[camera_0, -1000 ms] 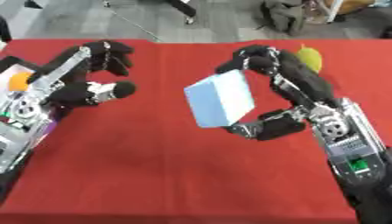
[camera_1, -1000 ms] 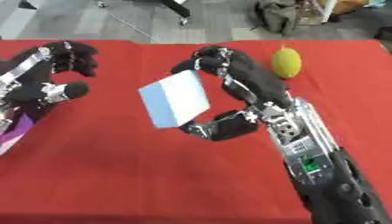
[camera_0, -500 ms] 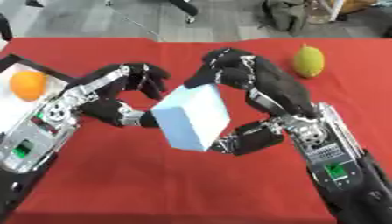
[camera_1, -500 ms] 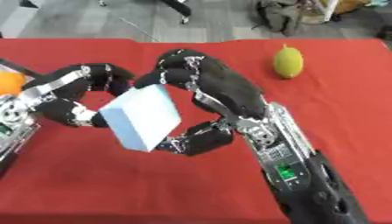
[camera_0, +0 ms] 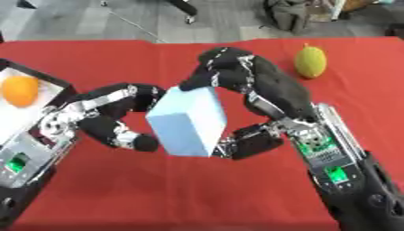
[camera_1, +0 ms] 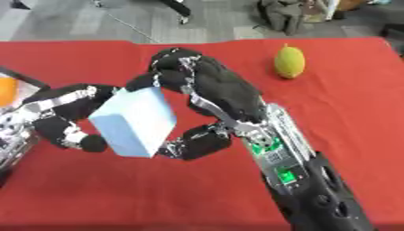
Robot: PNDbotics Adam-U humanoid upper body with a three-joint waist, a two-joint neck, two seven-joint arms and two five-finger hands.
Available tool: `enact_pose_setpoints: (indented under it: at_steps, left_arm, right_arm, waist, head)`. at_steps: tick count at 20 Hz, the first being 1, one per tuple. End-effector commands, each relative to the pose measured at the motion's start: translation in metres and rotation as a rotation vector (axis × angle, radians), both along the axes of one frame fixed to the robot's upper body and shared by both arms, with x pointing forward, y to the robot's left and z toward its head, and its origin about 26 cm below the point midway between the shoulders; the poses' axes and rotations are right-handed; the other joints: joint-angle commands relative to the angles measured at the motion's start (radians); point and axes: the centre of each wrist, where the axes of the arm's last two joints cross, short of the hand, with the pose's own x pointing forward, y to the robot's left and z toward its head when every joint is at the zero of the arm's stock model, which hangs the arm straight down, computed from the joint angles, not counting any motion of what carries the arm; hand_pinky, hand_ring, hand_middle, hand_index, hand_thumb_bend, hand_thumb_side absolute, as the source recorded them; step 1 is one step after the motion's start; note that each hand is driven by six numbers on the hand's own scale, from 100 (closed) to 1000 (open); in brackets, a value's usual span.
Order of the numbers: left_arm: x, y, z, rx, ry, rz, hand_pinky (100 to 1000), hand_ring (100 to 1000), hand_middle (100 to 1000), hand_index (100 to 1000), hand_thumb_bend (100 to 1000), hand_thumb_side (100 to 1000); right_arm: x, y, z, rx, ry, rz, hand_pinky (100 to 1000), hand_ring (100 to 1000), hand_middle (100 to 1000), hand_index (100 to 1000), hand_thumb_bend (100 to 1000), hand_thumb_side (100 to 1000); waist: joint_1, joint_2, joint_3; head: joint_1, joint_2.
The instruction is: Pick up the objects with one hand, pass them to the other hand, and then place them into the box on the other side of the table.
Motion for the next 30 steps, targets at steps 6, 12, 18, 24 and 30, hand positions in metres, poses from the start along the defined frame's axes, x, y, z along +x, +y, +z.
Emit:
enact_pose_setpoints:
  at_steps: [6, 12, 18, 24, 30]
  left_arm:
    - [-0.006, 0.013, 0.01, 0.07, -0.036, -0.038, 739, 652, 640, 792, 796, 561]
    - [-0.006, 0.003, 0.019, 0.025, -0.052, -0.074, 740, 658, 654, 797, 805, 564]
    - [-0.009, -0.022, 0.03, 0.001, -0.033, -0.163, 737, 656, 654, 796, 809, 557]
    - [-0.014, -0.041, 0.036, -0.028, 0.004, -0.224, 737, 654, 648, 790, 814, 552]
    - [-0.018, -0.047, 0.036, -0.045, 0.041, -0.268, 734, 642, 618, 771, 805, 543]
  right_arm:
    - [-0.002, 0.001, 0.008, 0.017, -0.017, 0.014, 785, 652, 514, 565, 246, 283]
    - [-0.002, 0.005, 0.005, 0.001, -0.002, 0.033, 784, 650, 514, 564, 237, 286]
    - [-0.003, 0.012, 0.003, -0.028, -0.006, 0.066, 781, 644, 512, 562, 230, 287]
    - [-0.003, 0.016, 0.001, -0.049, -0.01, 0.079, 776, 639, 510, 562, 226, 288]
    - [-0.002, 0.018, 0.0, -0.058, -0.016, 0.076, 777, 632, 510, 561, 222, 289]
  waist:
    - [0.003, -0.008, 0.0]
    - [0.001, -0.01, 0.001]
    - [0.001, -0.011, 0.002]
    - [0.002, -0.013, 0.0]
    - [0.002, -0.012, 0.002]
  head:
    - [-0.006, -0.003]
    - [-0.011, -0.003]
    - [-0.017, -0.003]
    - [-0.022, -0.003]
    - [-0.028, -0.003]
